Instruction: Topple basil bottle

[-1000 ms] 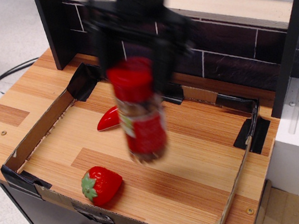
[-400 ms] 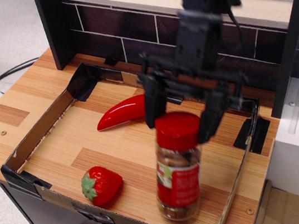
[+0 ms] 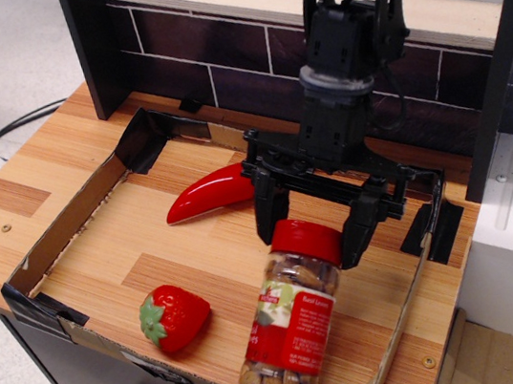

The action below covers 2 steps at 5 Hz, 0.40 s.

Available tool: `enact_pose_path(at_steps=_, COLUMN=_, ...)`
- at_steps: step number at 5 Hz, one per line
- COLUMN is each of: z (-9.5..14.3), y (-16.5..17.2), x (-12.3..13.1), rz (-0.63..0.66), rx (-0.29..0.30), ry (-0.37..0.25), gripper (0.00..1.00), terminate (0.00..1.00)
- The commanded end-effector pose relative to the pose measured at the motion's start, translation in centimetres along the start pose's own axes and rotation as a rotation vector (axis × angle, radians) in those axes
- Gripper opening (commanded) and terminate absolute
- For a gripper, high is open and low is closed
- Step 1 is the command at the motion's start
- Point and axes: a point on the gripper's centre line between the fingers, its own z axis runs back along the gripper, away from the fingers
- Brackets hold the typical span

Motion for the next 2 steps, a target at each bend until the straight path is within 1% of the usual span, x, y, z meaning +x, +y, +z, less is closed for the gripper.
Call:
enact_pose_path(at_steps=1, z=0.8, y=-0.3, x=3.2, rz=-0.025, rx=-0.008, ry=-0.409, gripper=0.00, terminate=0.00)
enact_pose_path(at_steps=2, z=0.5, y=-0.4, x=4.4, rz=-0.009, rx=-0.004, ry=-0.459, gripper=0.00, terminate=0.00)
